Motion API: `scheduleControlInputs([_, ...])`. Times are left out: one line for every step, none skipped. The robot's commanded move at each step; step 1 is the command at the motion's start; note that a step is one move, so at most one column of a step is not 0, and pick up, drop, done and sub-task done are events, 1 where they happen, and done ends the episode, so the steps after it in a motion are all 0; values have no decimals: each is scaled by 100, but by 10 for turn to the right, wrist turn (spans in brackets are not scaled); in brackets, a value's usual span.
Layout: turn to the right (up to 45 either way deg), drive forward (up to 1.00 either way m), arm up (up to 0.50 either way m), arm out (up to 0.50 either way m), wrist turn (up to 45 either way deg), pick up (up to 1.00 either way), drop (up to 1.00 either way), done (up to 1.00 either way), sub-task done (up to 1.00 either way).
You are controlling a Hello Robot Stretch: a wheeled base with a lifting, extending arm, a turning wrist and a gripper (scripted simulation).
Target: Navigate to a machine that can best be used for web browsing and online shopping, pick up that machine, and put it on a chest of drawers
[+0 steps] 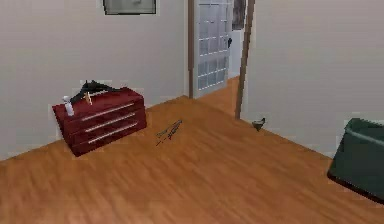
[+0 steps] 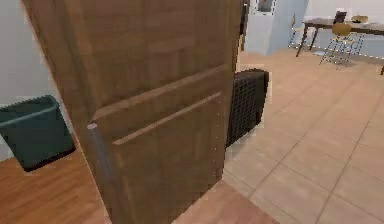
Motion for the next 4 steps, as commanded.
scheduleControlInputs([0,100,0,0,0,0,0,0,0])
scheduleControlInputs([30,0,0,0,0,0,0,0,0])
scheduleControlInputs([0,100,0,0,0,0,0,0,0])
scheduleControlInputs([0,60,0,0,0,0,0,0,0])
